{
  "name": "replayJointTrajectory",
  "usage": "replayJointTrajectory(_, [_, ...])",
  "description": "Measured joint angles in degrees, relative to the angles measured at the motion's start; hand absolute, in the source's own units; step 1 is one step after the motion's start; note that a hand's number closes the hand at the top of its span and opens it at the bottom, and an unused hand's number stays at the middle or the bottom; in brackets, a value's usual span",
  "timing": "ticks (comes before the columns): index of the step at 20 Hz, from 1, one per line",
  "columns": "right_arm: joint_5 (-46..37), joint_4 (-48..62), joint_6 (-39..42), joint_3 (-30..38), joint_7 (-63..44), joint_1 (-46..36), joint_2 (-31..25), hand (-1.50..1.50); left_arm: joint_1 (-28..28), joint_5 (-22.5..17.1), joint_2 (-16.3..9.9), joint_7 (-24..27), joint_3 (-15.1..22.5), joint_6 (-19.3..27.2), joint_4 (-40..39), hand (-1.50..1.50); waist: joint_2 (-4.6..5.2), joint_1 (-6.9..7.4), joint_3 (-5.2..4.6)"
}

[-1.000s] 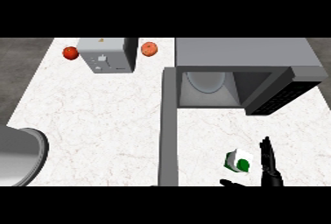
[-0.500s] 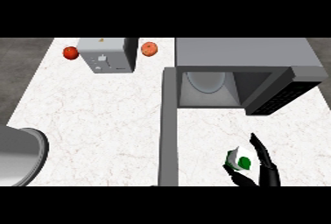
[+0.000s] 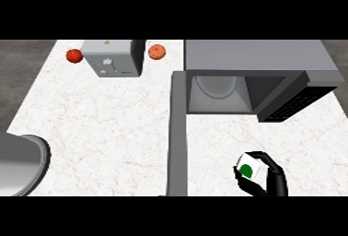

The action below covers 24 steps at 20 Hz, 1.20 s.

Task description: Pick up the milk, place it into the microwave and close the microwave

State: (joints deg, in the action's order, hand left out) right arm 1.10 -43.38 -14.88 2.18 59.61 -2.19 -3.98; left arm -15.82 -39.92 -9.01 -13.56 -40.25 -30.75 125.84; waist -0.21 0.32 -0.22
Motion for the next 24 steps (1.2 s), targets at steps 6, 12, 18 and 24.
replayJointTrajectory(6, [0.3,1.6,2.5,0.4,-0.6,-5.7,-1.2,1.50,0.9,-0.2,-0.2,-0.5,-0.4,-0.4,-0.7,-1.50,0.17,0.06,0.18])
replayJointTrajectory(12, [0.5,5.0,8.0,0.5,-1.8,-12.0,-3.6,1.50,1.2,0.4,0.4,-0.2,-0.3,-1.4,-1.4,-1.50,0.22,0.10,0.23])
replayJointTrajectory(18, [0.7,-5.1,11.6,-3.4,-7.6,-10.7,-1.7,1.50,0.6,-0.7,0.6,-0.5,-1.3,-1.7,-1.2,-1.50,0.07,-0.21,0.20])
replayJointTrajectory(24, [-1.1,-19.1,8.8,-6.4,-17.9,-8.3,-1.0,1.50,0.4,0.1,1.0,0.6,-2.5,-3.6,-2.8,-1.50,0.05,-0.31,0.19])
